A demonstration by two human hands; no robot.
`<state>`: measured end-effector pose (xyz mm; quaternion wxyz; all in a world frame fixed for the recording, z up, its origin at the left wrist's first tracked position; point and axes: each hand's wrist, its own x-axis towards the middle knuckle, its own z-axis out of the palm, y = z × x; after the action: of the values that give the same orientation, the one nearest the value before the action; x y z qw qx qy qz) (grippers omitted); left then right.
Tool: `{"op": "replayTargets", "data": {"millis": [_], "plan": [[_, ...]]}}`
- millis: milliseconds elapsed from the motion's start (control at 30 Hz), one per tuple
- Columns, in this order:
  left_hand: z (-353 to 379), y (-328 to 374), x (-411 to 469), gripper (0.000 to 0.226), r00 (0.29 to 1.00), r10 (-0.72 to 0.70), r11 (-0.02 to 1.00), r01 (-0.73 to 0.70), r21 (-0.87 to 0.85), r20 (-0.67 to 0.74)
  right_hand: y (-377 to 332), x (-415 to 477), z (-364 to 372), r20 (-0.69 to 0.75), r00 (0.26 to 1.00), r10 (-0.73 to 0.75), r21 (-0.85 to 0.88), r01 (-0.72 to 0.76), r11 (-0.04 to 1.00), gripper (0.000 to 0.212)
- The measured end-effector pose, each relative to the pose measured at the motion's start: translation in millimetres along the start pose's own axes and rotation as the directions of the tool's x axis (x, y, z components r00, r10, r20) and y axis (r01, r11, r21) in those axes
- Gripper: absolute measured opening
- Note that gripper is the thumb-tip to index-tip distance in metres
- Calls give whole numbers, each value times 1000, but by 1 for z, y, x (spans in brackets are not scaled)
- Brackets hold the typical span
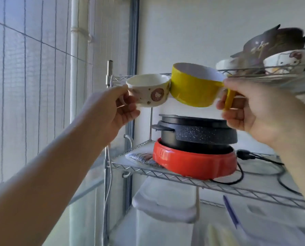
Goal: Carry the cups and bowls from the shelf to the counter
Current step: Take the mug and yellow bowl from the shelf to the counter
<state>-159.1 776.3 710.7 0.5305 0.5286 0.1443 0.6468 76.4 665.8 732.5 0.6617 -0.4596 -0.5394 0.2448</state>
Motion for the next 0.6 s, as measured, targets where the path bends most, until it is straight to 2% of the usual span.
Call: {"op": "replayTargets", "data": {"millis": [100, 300, 467, 600], "plan": [[-22, -41, -35, 28, 998, -40, 999, 41, -23, 37, 47, -43, -5, -36, 999, 37, -17, -37, 999, 41], [-66, -131, -107, 33, 968, -232, 970, 238, -56, 98, 151, -135, -16, -156, 981, 119, -64, -130, 989, 36], [-90, -195, -165, 20, 910, -393, 912, 404, -70, 132, 222, -209, -27, -264, 931, 250, -46, -271, 961, 32], [-97, -245, -220, 11, 833, -523, 838, 541, -66, 181, 256, -268, -45, -344, 870, 352, -66, -396, 916, 35]]}}
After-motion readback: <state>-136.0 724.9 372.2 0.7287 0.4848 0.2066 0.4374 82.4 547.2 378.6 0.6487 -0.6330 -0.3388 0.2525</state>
